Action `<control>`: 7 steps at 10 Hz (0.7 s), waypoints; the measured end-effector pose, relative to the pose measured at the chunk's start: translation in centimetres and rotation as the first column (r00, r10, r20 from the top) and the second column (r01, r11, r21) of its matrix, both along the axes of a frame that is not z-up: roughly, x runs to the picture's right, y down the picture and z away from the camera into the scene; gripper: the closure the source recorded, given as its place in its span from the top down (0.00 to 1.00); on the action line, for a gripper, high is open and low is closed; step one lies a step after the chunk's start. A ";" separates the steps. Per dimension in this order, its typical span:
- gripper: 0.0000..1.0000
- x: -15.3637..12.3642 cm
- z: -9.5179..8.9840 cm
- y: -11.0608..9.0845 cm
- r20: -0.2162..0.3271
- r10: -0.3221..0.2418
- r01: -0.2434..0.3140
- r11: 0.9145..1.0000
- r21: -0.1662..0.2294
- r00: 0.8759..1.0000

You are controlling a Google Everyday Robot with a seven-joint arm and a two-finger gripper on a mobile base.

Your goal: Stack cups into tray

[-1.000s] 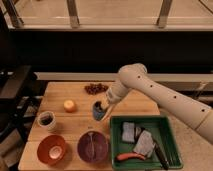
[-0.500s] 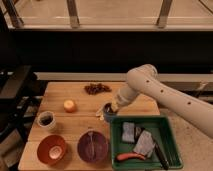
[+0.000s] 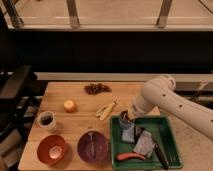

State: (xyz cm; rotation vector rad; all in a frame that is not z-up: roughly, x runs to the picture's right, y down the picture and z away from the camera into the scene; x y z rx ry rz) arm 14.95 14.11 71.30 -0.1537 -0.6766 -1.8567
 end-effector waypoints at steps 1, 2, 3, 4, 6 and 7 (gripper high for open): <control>0.00 0.0 0.0 0.0 0.000 0.000 0.000 1.000 0.000 1.000; 0.00 -0.1 0.0 0.0 0.002 -0.001 0.001 1.000 0.000 1.000; 0.00 -0.1 0.1 0.0 0.002 0.000 0.000 1.000 -0.001 1.000; 0.00 0.0 0.2 0.1 -0.001 -0.002 0.002 1.000 -0.001 1.000; 0.00 -0.6 1.0 0.5 -0.007 -0.020 0.020 1.000 -0.015 1.000; 0.00 -0.7 2.0 1.1 -0.013 -0.023 0.023 0.999 -0.025 1.000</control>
